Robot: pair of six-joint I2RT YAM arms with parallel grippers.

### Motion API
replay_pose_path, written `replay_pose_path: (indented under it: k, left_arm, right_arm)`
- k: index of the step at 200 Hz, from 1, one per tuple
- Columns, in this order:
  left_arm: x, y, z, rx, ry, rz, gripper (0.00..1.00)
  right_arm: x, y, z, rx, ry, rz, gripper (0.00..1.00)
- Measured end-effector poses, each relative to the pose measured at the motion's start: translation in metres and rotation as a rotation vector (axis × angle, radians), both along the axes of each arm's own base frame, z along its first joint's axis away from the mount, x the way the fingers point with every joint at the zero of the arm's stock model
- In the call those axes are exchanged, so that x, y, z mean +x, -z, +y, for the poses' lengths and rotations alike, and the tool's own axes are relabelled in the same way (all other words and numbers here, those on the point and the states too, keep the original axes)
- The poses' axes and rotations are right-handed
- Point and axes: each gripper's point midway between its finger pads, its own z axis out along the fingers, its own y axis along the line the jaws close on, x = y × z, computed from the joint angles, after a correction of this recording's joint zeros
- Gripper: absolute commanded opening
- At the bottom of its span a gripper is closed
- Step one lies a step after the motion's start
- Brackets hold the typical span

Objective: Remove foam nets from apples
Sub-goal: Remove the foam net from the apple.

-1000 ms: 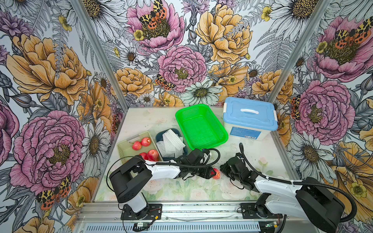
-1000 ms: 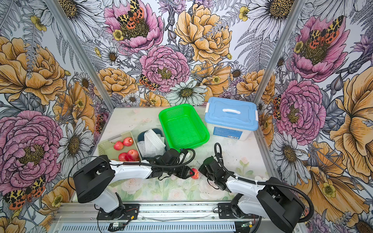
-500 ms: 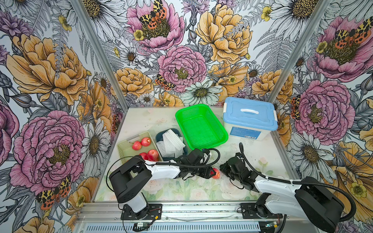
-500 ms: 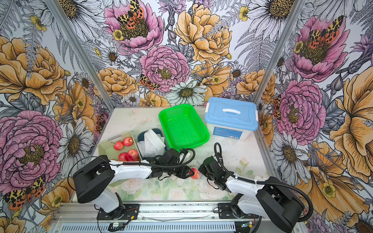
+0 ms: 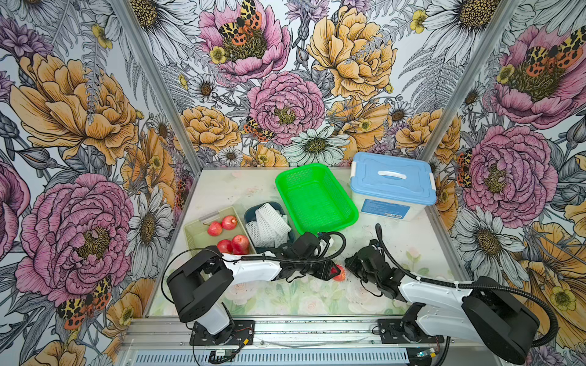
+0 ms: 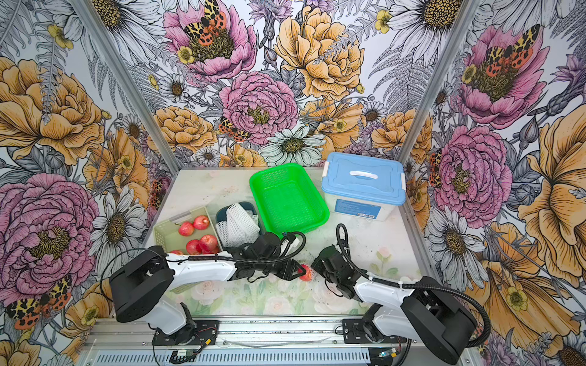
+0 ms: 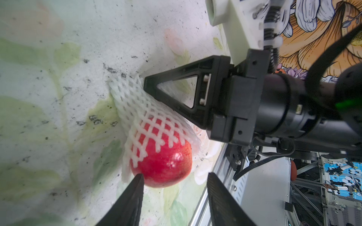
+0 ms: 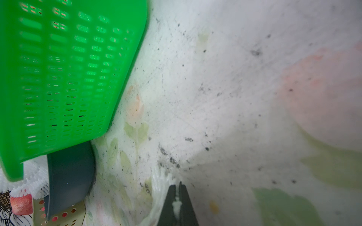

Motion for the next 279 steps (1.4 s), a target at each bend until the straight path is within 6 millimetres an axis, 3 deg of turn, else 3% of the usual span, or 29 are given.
replay_pose_path:
  k: [71,111,150,222,248,279]
  left_arm:
    - [-0.005,0.015,-0.004,0.038,0.014,0.015,0.61]
    - [-0.001,0.019,-0.004,0.053,0.001,0.01,0.62]
    - [0.007,0.011,-0.012,0.039,-0.01,-0.012,0.65]
    - [0.009,0.025,-0.015,0.056,-0.014,0.0,0.66]
    - [0.01,0.023,-0.016,0.045,-0.013,-0.008,0.54]
    - [0.012,0.019,-0.014,0.038,-0.02,-0.012,0.53]
  right_arm:
    - [0.0,0.001,0.0,-0.007,-0.004,0.0,0.0]
    - [0.0,0.002,0.001,-0.011,-0.014,-0.001,0.0]
    - [0.0,0.006,0.001,-0.018,-0.02,0.006,0.0]
    - [0.002,0.002,0.006,-0.001,-0.029,-0.01,0.0]
    - [0.002,0.002,0.006,0.0,-0.028,-0.012,0.0]
    - [0.003,-0.004,0.006,0.01,-0.025,-0.029,0.0]
